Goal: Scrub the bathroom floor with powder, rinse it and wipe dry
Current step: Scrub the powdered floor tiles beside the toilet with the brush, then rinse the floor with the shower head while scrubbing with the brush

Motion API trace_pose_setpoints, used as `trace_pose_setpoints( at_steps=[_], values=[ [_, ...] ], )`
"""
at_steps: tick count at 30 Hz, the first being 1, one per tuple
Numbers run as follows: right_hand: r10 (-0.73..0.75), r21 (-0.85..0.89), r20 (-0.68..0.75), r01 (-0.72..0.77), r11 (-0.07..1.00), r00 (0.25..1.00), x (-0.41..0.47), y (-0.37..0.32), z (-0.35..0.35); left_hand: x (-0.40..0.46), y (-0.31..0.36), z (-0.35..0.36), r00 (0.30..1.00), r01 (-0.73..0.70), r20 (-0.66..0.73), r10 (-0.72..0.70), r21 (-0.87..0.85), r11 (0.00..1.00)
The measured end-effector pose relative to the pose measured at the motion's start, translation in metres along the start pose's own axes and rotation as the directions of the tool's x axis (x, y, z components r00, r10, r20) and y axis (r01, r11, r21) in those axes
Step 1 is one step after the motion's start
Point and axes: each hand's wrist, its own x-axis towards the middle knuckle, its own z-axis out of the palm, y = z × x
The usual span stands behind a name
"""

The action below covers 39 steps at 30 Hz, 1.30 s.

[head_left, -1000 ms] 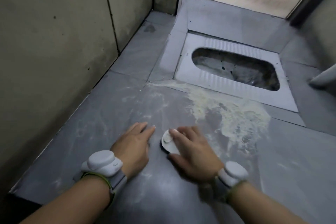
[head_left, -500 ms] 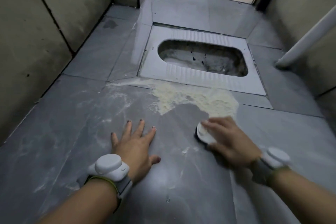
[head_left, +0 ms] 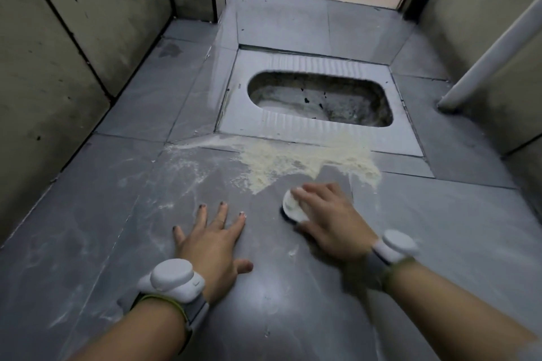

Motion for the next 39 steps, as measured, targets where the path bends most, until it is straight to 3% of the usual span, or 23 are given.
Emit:
trace_pose_setpoints(
  at_steps=[2,4,5,6,8,10,12,14,15,16,18,20,21,23,26,29,31,33,35,39],
  values=[
    [0.165,-0.051,-0.06,-0.168,0.985,0.985,0.05,0.001,0.008,0.0,0.0,0.001,1.0,-0.003,0.0,0.003,0.001,1.0],
    [0.419,-0.068,-0.096,-0.426,0.902,0.903,0.095,0.0,0.01,0.0,0.0,0.001,1.0,-0.009,-0.002,0.009,0.001,1.0],
    [0.432,-0.064,-0.126,-0.442,0.895,0.893,0.107,-0.006,0.015,0.001,-0.001,0.001,1.0,-0.012,-0.009,0.012,0.006,1.0],
    [0.352,-0.028,-0.149,-0.36,0.933,0.924,0.109,-0.015,0.02,0.0,0.0,0.002,1.0,-0.017,-0.012,0.017,0.014,1.0],
    [0.059,0.03,-0.108,-0.056,0.998,0.992,0.094,-0.042,0.03,0.001,-0.002,0.002,1.0,-0.02,-0.002,0.02,0.021,1.0],
    [-0.121,-0.018,-0.012,0.121,0.993,0.993,0.079,-0.045,0.038,0.002,-0.002,0.002,1.0,-0.018,0.002,0.018,0.023,1.0],
    [-0.005,-0.073,-0.077,-0.001,0.997,0.997,0.097,-0.018,0.035,0.001,-0.002,0.001,1.0,-0.007,0.0,0.007,0.028,1.0],
    [0.322,-0.115,-0.127,-0.337,0.935,0.938,0.115,0.018,0.017,0.002,0.001,0.002,1.0,0.003,0.008,-0.003,0.016,1.0],
    [0.403,-0.101,-0.153,-0.42,0.902,0.902,0.113,0.031,0.01,0.002,0.0,0.0,1.0,0.01,0.01,-0.01,0.012,1.0],
    [0.405,-0.066,-0.173,-0.421,0.905,0.898,0.101,0.037,0.004,0.001,0.0,0.001,1.0,0.009,0.011,-0.009,0.008,1.0],
    [0.202,-0.008,-0.15,-0.206,0.979,0.968,0.058,0.03,-0.004,0.002,0.0,0.0,1.0,-0.001,0.019,0.0,0.008,1.0],
    [-0.008,-0.007,-0.015,0.008,1.0,1.0,0.016,0.024,-0.004,0.003,-0.002,0.0,1.0,0.003,0.013,-0.003,-0.004,1.0],
    [-0.035,-0.051,0.019,0.036,0.998,0.999,0.011,0.034,-0.006,0.003,-0.003,-0.001,1.0,0.005,0.016,-0.005,-0.003,1.0],
    [0.093,-0.099,-0.083,-0.101,0.99,0.992,0.026,0.063,-0.016,0.003,-0.003,-0.001,1.0,0.004,0.023,-0.004,0.006,1.0],
    [0.381,-0.1,-0.241,-0.413,0.905,0.893,0.046,0.094,-0.041,0.002,-0.003,0.0,1.0,0.003,0.016,-0.003,0.009,1.0],
    [0.502,0.021,-0.237,-0.512,0.859,0.832,0.03,0.075,-0.051,0.001,-0.005,-0.001,1.0,-0.009,0.018,0.008,0.028,1.0],
    [0.555,0.11,-0.139,-0.544,0.832,0.82,0.007,0.047,-0.051,0.001,-0.005,-0.003,1.0,0.002,0.022,-0.002,-0.002,1.0],
    [0.64,0.232,-0.059,-0.613,0.755,0.766,-0.017,0.016,-0.05,-0.005,-0.002,-0.003,1.0,0.018,0.02,-0.018,-0.008,1.0],
    [0.73,0.434,0.011,-0.661,0.612,0.683,-0.036,-0.013,-0.047,-0.017,0.0,0.002,1.0,0.02,-0.011,-0.021,-0.049,0.999],
    [0.806,0.759,0.228,-0.618,0.204,0.546,-0.058,-0.065,-0.057,-0.067,0.007,0.0,0.99,0.016,-0.127,-0.057,-0.305,0.952]
  ],
)
